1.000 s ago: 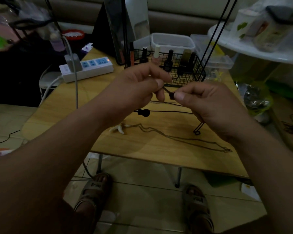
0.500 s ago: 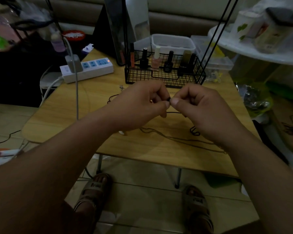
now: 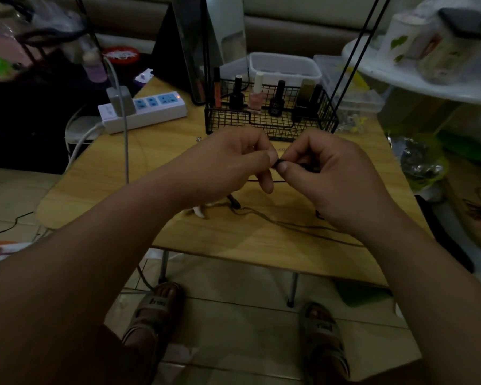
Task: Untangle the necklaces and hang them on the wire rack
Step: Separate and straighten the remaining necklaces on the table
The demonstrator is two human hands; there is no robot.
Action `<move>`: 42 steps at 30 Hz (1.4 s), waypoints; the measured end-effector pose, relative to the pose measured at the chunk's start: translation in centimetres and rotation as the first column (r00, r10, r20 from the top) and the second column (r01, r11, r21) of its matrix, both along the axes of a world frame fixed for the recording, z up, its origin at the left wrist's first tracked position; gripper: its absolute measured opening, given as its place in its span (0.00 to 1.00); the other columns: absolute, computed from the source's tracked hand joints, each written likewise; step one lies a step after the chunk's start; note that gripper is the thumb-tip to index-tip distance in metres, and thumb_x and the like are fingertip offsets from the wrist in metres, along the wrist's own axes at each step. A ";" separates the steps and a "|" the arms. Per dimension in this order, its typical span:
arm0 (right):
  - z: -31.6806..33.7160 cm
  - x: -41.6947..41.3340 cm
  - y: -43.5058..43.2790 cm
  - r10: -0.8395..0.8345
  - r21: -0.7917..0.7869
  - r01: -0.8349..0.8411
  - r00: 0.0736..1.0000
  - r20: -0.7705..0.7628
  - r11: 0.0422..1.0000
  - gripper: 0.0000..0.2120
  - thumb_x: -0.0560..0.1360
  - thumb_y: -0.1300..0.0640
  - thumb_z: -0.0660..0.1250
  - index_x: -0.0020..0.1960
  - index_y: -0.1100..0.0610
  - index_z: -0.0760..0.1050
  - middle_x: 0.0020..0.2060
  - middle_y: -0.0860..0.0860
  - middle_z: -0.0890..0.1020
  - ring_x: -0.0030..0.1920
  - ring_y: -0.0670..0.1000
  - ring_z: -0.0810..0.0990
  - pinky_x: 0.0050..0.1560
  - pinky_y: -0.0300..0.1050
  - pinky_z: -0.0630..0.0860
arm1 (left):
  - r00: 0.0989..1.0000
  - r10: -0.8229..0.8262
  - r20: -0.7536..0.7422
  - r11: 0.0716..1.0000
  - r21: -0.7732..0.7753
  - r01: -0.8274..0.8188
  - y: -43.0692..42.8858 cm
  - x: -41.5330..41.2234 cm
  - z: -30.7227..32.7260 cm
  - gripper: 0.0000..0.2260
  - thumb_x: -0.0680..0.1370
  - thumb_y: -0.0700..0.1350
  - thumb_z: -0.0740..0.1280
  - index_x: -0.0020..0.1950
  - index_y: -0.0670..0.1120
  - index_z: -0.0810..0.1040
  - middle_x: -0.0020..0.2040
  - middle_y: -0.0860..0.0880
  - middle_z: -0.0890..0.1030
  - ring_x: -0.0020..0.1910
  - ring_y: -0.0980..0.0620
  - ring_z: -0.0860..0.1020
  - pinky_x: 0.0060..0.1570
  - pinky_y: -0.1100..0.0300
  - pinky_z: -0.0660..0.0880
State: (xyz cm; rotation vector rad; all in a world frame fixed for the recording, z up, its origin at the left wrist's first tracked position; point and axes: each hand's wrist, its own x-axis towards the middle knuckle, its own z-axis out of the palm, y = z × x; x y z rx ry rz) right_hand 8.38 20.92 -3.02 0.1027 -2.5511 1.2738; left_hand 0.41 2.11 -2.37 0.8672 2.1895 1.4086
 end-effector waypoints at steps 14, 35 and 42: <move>0.4 -0.9 -0.4 0.177 -0.799 0.049 0.965 0.192 0.600 0.05 0.81 0.61 0.64 0.46 0.54 0.74 0.34 0.48 0.73 0.27 0.44 0.60 0.26 0.37 0.53 | 0.993 0.089 0.082 0.983 0.152 -0.101 0.1 -0.1 0.4 0.05 0.85 0.42 0.62 0.50 0.47 0.74 0.38 0.46 0.84 0.28 0.51 0.63 0.30 0.54 0.58; 1.3 -0.2 2.0 0.399 -0.807 0.073 0.841 0.366 0.586 0.17 0.81 0.44 0.62 0.39 0.54 0.70 0.29 0.48 0.64 0.26 0.45 0.59 0.25 0.38 0.54 | 0.958 0.255 -0.130 0.960 0.153 -0.235 -0.4 -0.3 0.4 0.06 0.76 0.49 0.57 0.42 0.50 0.69 0.38 0.44 0.73 0.33 0.53 0.67 0.38 0.53 0.64; 0.7 -0.5 1.7 0.182 -0.697 0.163 0.901 0.393 0.698 0.20 0.75 0.41 0.69 0.31 0.50 0.72 0.33 0.51 0.75 0.32 0.48 0.71 0.32 0.41 0.66 | 0.927 0.347 0.142 0.889 0.266 -0.374 0.2 -0.1 0.6 0.05 0.84 0.39 0.57 0.48 0.45 0.68 0.53 0.40 0.85 0.25 0.55 0.66 0.29 0.55 0.59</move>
